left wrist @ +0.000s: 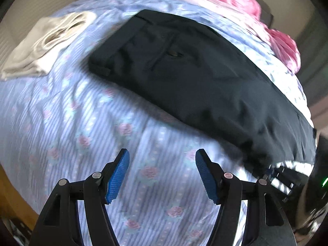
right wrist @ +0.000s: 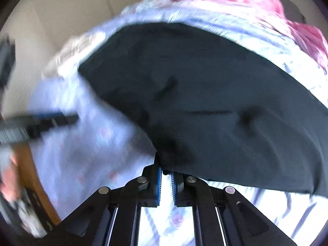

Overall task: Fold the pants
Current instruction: 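Grasp the trouser edge with the right gripper, tug it straight, release, then move the right tool over to the end of the trouser strip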

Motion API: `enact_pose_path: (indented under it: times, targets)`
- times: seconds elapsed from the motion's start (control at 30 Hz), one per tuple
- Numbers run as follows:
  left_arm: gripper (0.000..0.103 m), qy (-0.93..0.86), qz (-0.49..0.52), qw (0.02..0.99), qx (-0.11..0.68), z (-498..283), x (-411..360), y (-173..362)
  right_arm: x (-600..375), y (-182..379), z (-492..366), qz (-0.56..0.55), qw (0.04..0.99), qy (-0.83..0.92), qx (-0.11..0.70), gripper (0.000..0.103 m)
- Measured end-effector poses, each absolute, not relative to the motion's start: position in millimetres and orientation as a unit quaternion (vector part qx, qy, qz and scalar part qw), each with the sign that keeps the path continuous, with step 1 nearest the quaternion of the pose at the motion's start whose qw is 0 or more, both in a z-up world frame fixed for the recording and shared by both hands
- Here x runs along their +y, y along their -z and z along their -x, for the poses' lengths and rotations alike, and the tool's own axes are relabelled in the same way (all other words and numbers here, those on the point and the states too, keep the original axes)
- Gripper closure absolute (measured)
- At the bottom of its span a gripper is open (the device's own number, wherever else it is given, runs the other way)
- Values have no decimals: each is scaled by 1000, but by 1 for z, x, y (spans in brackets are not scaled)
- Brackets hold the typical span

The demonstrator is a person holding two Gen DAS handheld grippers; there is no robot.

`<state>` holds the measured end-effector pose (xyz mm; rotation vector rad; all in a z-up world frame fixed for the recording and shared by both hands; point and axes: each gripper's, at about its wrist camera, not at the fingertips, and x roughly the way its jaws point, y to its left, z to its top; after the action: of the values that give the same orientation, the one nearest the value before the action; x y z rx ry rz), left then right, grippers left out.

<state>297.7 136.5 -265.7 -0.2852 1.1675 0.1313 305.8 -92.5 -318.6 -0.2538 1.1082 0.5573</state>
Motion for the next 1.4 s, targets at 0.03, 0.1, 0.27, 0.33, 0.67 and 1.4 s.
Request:
enact_pose_path:
  times: [0.03,0.1,0.27,0.33,0.67,1.4]
  targets:
    - [37,-69,139,821,550,-298,140,267,-90,325,-303,135,800,-260,524,94]
    - [37,-77,149,817,552,-299,146,268,-89,331,-300,147,795,-258,529,95]
    - [37,-83,147,814,556,-299,147,266,-95,327,-305,124,796,-248,538,96]
    - [37,-81,137,815,556,-298,143,260,-97,323,-304,117,796,-248,540,95]
    - [36,-40,69,842,534,-288,107,191,-146,240,-278,49,819,-200,536,67]
    - [31,198,-56,861,465,-275,-53,85,-283,83,-209,-46,900,27,433,41]
